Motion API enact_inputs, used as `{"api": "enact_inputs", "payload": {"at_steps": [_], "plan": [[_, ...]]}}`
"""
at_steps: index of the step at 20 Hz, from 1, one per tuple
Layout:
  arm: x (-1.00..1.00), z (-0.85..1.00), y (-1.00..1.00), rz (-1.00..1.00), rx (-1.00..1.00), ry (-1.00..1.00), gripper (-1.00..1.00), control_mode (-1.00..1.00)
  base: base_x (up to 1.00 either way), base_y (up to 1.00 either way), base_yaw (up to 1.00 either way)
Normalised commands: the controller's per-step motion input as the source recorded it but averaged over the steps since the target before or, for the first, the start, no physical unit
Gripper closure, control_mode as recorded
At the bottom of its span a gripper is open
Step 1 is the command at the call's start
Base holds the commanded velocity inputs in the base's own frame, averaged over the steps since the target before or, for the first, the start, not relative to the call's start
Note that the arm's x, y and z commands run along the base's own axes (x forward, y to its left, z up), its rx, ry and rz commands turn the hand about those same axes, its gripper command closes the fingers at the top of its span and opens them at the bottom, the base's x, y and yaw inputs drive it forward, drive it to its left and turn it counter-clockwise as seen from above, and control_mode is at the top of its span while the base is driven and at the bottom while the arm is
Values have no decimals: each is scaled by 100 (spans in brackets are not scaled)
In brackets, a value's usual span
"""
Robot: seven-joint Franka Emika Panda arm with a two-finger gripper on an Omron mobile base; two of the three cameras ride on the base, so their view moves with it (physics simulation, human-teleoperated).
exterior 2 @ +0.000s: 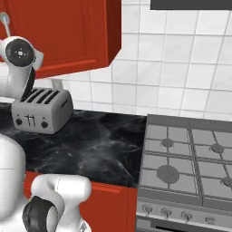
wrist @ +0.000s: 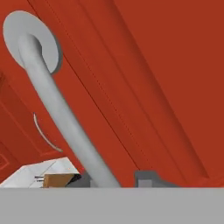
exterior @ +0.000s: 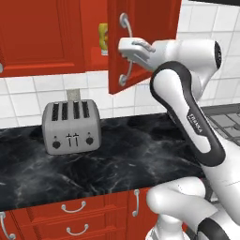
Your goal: Move the mustard and shaker from the cabinet to the dining counter.
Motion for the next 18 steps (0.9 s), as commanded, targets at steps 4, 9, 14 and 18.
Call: {"api": "enact_inputs", "payload": {"at_steps": [4,9,14,18], "plan": [[-91,0,-39,19,16,0,100,-100,0,0,0],[-92,0,-49,13,15,0,100,-100,0,0,0],[-87,0,-58,6,15,0,100,-100,0,0,0],[-62,-17,-32,1,2,0,-100,-100,0,0,0]]}}
